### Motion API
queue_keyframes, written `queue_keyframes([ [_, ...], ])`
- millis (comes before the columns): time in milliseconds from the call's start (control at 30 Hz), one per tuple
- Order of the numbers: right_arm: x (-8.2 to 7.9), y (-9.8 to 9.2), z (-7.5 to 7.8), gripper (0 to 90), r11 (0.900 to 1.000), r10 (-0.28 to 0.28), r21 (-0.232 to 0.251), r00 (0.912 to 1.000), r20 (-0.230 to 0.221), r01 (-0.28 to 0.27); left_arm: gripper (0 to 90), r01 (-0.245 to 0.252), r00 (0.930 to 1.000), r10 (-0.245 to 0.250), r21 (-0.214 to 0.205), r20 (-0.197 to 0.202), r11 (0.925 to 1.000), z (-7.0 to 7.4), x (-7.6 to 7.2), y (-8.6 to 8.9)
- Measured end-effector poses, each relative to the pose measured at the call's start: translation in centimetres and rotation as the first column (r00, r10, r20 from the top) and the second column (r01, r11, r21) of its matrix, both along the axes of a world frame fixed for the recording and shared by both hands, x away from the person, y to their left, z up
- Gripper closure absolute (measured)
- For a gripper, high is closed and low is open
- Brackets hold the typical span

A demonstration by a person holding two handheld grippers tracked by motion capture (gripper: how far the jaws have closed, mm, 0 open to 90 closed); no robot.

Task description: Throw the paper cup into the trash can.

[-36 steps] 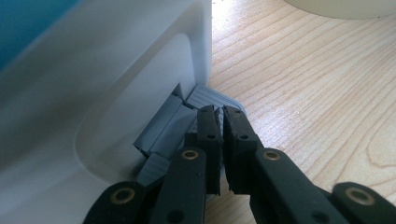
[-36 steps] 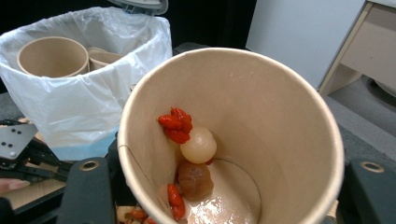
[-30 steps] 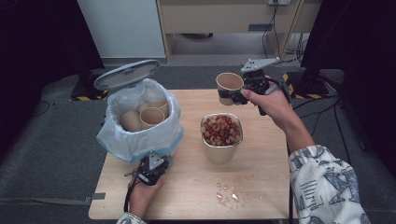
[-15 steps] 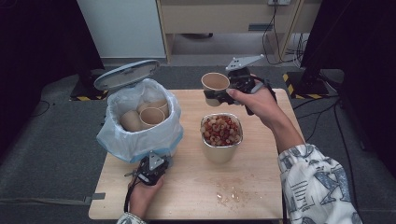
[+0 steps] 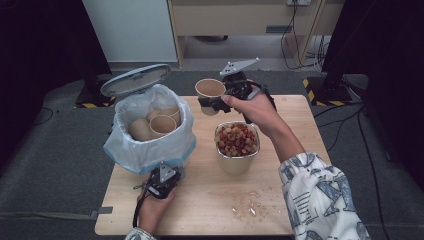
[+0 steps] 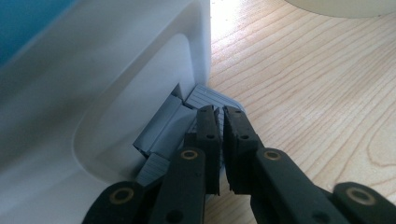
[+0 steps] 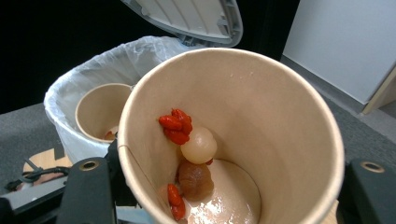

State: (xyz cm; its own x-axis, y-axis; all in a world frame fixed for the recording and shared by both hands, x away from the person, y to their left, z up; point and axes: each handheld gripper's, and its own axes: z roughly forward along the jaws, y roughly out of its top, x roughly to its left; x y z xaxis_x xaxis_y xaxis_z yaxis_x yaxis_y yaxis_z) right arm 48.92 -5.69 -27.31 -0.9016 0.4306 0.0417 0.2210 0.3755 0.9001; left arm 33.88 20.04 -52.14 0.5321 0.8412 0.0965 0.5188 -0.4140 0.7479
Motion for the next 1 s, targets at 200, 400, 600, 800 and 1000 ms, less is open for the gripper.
queue_keyframes([
  [200, -0.2, 1.4, 0.0, 32.6, 0.9998, 0.017, 0.009, 0.9998, -0.003, -0.017, 84.6, 0.0, 1.0, 0.0, 0.001, 0.001, 1.0, 0.0, 0.0, 0.0],
  [400, -0.4, 2.6, 0.2, 32.3, 0.9994, 0.031, 0.015, 0.9995, 0.0, -0.031, 84.6, -0.001, 1.0, 0.001, 0.0, 0.001, 1.0, 0.0, 0.0, 0.0],
  [600, -0.6, 4.0, 0.4, 32.2, 0.9986, 0.049, 0.018, 0.9988, 0.0, -0.049, 84.5, -0.001, 1.0, 0.001, 0.0, 0.001, 1.0, 0.0, 0.0, 0.0],
  [800, -0.7, 5.0, 0.3, 32.2, 0.9979, 0.062, 0.021, 0.9981, -0.004, -0.062, 84.5, -0.001, 1.0, 0.001, -0.001, 0.001, 1.0, 0.0, 0.0, 0.0],
  [1000, -0.8, 6.1, 0.4, 32.1, 0.9968, 0.075, 0.026, 0.9971, -0.008, -0.075, 84.5, -0.001, 1.0, 0.001, -0.001, 0.002, 1.0, 0.0, 0.0, 0.0],
])
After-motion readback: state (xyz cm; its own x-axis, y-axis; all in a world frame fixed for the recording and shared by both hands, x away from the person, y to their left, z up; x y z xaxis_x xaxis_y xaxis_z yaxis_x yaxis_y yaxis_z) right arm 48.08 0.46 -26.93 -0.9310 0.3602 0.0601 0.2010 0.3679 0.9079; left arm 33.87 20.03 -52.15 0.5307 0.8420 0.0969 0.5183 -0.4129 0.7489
